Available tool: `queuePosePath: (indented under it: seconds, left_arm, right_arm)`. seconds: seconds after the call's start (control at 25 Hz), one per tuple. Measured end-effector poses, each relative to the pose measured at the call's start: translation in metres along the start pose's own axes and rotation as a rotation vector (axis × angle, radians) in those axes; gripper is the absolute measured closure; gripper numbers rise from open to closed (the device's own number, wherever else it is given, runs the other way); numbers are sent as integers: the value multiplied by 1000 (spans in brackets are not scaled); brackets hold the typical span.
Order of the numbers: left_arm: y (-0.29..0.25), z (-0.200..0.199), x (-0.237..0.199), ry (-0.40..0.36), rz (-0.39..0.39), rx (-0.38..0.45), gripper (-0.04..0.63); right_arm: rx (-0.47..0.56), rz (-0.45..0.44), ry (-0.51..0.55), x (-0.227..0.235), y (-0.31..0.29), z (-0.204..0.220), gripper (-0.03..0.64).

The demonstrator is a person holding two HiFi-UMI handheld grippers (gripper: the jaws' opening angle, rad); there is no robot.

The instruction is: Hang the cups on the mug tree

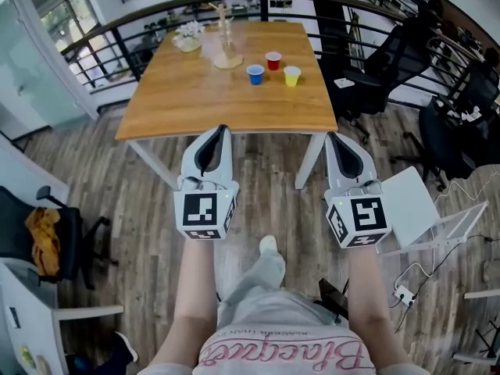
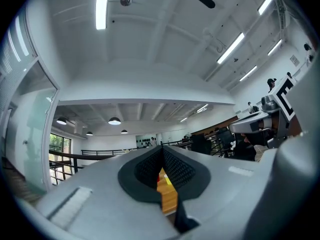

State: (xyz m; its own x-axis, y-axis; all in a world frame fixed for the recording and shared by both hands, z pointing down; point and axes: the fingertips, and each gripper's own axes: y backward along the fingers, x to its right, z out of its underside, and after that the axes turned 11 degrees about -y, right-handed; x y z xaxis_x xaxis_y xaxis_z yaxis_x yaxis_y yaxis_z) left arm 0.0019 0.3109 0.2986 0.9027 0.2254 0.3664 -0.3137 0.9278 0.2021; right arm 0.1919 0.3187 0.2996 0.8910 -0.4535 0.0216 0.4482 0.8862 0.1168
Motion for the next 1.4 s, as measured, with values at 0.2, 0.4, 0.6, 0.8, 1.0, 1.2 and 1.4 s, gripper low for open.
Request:
queuePosePath:
  seconds: [0.2,0.4,0.6,0.8,1.0,1.2,1.4]
  left_arm:
    - [-55,18,-13,17,-15,-8,577]
    - [-106,36,-28,30,-24,-31,577]
    - [-153,53,-46,36,-32,-58,577]
    - [-187,71,-63,70,-43,-77,577]
    - [-212,78,-62,61,-17,-83,577]
    - [-227,89,-67,51,-13,-95,577]
    - [-249,102,-77,44,-19,-109,577]
  right_arm:
    - [-6,-17,19,25,-53,2,615]
    - [-38,-30,19,49,-107,7,615]
    - [-62,-44,10,68,-162,11,615]
    - [-73,-46,13,82,-195,16,615]
    - [-68,-43,3,93,-217,18,615]
    - [-74,-49,-11,98,-238,28,615]
    - [-84,-52,-33,109,-265,37,615]
